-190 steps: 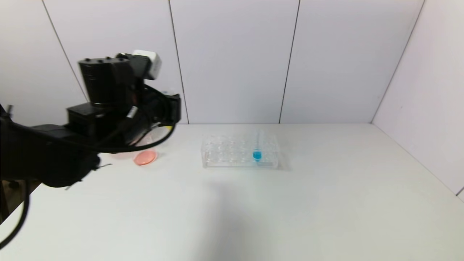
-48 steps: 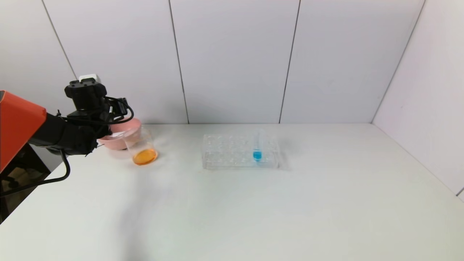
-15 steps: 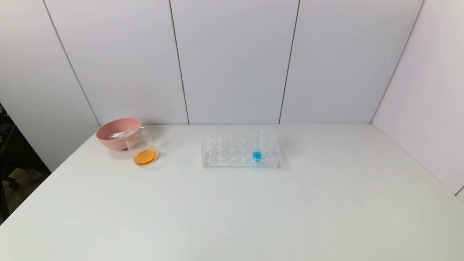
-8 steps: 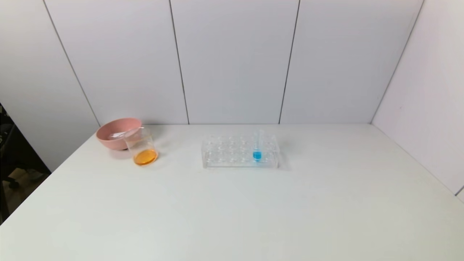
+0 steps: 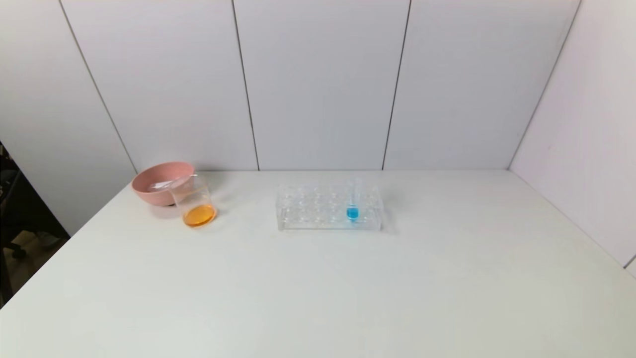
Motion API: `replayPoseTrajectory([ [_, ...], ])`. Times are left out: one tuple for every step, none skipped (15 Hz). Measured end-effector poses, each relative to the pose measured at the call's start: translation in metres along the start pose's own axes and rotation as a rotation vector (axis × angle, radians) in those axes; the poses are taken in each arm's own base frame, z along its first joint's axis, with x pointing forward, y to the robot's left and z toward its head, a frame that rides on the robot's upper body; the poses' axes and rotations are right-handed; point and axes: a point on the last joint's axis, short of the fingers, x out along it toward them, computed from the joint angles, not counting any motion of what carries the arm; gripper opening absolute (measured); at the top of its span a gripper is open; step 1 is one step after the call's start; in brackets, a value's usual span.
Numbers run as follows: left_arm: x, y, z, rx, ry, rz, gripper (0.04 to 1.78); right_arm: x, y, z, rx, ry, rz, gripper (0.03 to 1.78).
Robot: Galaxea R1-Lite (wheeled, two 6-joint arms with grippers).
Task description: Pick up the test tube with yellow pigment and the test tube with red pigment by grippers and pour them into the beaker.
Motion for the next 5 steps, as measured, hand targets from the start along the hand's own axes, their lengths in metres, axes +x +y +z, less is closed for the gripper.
replayPoseTrajectory([
  [0.0, 0.0, 0.0, 0.0, 0.0, 0.0, 1.76, 0.0, 0.0, 0.0002, -0.002, -0.002, 0.0, 1.71],
  [0.0, 0.0, 0.0, 0.0, 0.0, 0.0, 1.76, 0.0, 0.0, 0.0001, -0.003, -0.001, 0.0, 1.71],
  [0.0, 0.0, 0.0, 0.0, 0.0, 0.0, 1.76, 0.0, 0.0, 0.0, -0.002, 0.0, 0.0, 1.71],
  [0.0, 0.0, 0.0, 0.0, 0.0, 0.0, 1.76, 0.0, 0.0, 0.0, -0.005, 0.0, 0.0, 1.71],
  [0.0, 0.0, 0.0, 0.0, 0.0, 0.0, 1.76, 0.0, 0.0, -0.0001, -0.004, 0.001, 0.0, 1.71],
])
